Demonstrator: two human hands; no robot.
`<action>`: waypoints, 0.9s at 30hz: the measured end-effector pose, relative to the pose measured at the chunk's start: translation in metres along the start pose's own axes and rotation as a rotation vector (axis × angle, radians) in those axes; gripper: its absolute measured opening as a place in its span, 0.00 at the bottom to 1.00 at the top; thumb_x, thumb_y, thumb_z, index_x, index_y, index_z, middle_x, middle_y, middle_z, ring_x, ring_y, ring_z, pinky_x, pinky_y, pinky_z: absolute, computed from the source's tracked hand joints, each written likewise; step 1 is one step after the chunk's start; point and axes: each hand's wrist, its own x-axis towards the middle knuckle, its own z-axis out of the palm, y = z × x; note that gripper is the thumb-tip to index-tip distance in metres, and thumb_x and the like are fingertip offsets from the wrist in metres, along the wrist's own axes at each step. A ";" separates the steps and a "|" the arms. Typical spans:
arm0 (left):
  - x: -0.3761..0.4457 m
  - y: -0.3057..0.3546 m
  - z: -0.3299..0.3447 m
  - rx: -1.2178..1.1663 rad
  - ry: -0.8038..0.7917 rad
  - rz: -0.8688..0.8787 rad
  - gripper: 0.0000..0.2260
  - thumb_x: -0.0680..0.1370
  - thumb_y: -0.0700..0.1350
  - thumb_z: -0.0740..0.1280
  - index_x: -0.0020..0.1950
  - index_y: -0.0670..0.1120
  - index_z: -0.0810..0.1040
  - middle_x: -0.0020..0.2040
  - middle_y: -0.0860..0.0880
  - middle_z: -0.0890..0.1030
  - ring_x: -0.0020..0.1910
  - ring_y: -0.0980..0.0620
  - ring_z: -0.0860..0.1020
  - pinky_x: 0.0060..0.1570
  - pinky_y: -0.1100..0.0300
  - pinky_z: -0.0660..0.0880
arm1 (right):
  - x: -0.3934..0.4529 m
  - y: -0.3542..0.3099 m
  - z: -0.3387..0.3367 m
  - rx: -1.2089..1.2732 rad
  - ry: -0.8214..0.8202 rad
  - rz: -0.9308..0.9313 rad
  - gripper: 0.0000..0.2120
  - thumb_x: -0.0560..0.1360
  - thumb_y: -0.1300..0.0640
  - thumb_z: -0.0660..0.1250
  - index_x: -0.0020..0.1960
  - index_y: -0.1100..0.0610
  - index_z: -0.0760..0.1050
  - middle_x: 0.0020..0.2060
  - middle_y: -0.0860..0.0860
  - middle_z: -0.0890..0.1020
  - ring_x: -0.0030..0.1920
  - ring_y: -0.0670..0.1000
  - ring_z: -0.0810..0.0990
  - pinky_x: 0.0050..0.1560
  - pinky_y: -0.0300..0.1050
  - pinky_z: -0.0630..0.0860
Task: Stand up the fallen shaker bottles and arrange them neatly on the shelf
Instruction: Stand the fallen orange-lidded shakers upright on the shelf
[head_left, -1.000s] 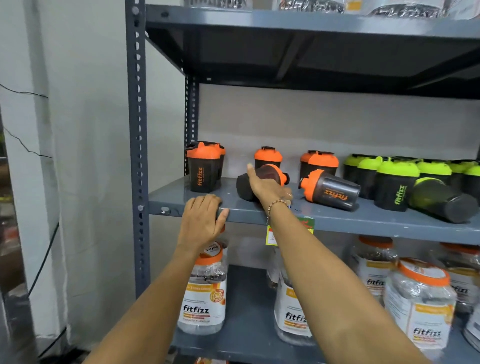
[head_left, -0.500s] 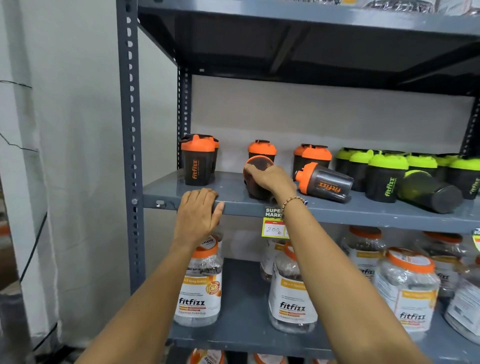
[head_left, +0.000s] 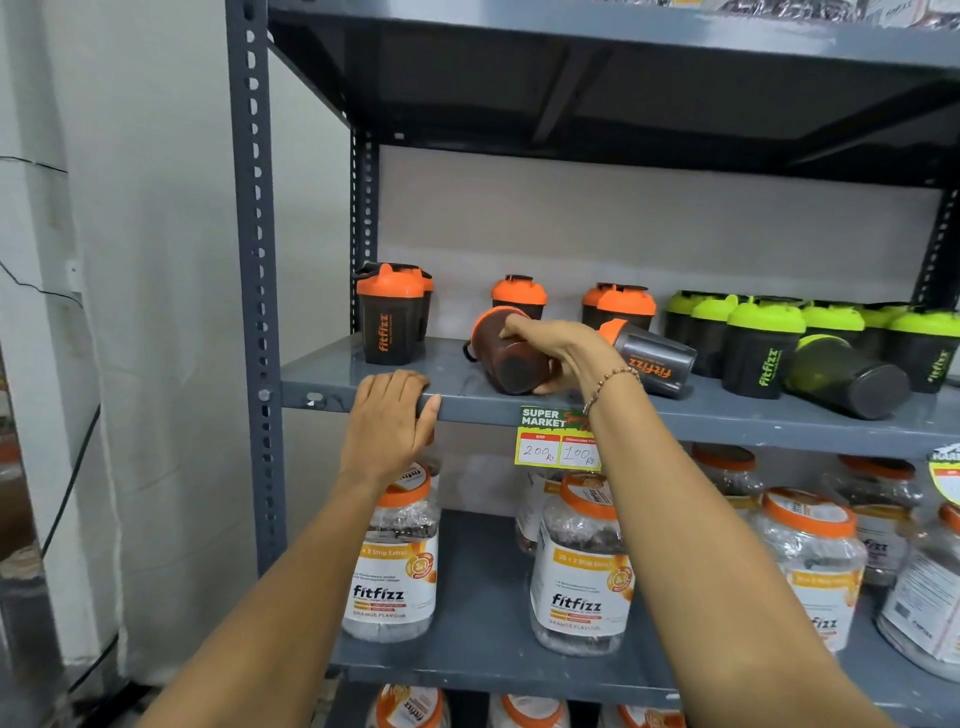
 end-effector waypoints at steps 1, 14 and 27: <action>0.000 0.000 0.000 0.000 0.002 -0.003 0.16 0.79 0.54 0.55 0.53 0.46 0.77 0.49 0.49 0.80 0.49 0.50 0.77 0.56 0.55 0.70 | 0.002 0.002 0.001 0.059 -0.004 -0.030 0.22 0.70 0.47 0.68 0.57 0.59 0.68 0.52 0.57 0.75 0.47 0.57 0.78 0.34 0.47 0.78; 0.000 -0.004 0.007 0.034 0.040 0.027 0.14 0.79 0.54 0.57 0.53 0.46 0.76 0.49 0.49 0.80 0.49 0.50 0.76 0.56 0.59 0.65 | 0.040 0.020 0.054 0.026 0.390 -0.261 0.43 0.61 0.52 0.81 0.65 0.64 0.59 0.63 0.61 0.75 0.64 0.62 0.74 0.63 0.54 0.72; 0.000 0.008 0.009 -0.043 0.094 -0.070 0.12 0.78 0.51 0.58 0.51 0.46 0.76 0.49 0.48 0.79 0.51 0.51 0.75 0.64 0.55 0.63 | 0.034 0.021 0.037 -0.098 0.355 -0.293 0.43 0.63 0.55 0.80 0.66 0.64 0.58 0.67 0.61 0.70 0.68 0.61 0.70 0.68 0.56 0.69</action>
